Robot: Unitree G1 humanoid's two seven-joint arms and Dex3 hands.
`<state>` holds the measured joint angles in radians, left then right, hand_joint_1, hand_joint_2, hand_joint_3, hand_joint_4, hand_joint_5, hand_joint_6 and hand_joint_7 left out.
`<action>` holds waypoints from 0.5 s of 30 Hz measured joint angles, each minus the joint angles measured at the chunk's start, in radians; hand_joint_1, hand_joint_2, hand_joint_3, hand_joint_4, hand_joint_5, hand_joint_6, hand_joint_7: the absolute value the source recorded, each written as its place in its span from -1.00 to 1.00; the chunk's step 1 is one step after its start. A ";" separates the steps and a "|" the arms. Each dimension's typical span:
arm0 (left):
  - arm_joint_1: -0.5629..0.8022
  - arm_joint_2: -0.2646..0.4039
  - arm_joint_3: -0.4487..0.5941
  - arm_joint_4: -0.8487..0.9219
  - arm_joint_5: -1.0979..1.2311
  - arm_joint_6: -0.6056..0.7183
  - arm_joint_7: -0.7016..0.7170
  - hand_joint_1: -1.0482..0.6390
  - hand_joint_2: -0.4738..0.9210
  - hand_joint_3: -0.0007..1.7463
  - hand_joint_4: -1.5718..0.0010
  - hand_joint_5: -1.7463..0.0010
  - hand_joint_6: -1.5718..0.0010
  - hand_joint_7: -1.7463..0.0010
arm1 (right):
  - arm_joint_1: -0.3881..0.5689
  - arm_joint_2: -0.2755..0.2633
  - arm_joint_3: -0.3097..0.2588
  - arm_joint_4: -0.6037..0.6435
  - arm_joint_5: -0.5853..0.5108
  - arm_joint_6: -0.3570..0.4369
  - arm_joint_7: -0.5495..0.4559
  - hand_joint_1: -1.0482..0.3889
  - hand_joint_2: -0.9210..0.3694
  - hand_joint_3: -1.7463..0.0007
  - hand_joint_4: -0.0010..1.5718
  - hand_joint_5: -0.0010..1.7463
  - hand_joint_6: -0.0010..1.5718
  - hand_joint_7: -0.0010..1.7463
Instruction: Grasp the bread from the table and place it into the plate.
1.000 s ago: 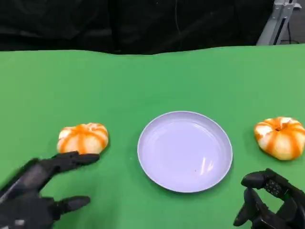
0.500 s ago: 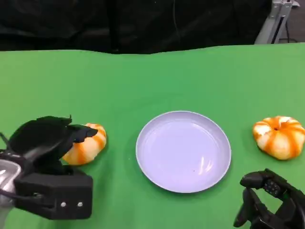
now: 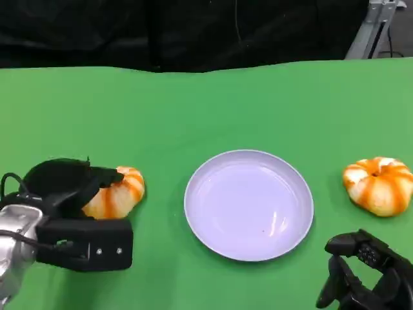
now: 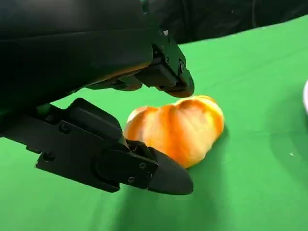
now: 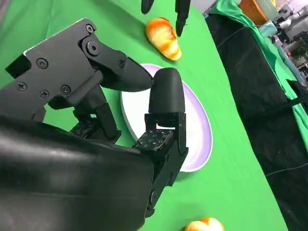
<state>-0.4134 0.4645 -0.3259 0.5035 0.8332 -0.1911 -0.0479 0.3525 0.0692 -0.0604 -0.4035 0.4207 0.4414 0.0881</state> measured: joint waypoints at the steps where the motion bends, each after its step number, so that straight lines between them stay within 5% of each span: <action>1: -0.010 -0.006 -0.006 0.024 -0.002 0.002 0.006 -0.81 1.00 -0.83 0.70 1.00 0.42 1.00 | -0.001 0.000 0.000 0.000 0.000 0.000 0.000 0.23 -0.41 -0.24 0.19 0.80 0.09 0.54; 15: -0.141 -0.058 -0.075 0.295 -0.036 0.006 0.076 -0.85 1.00 -0.80 0.74 1.00 0.43 1.00 | 0.001 0.002 -0.001 0.000 0.003 0.008 0.000 0.22 -0.39 -0.26 0.19 0.80 0.10 0.53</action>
<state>-0.5548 0.4065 -0.4004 0.7981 0.7975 -0.1847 0.0276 0.3534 0.0712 -0.0610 -0.4039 0.4234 0.4492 0.0878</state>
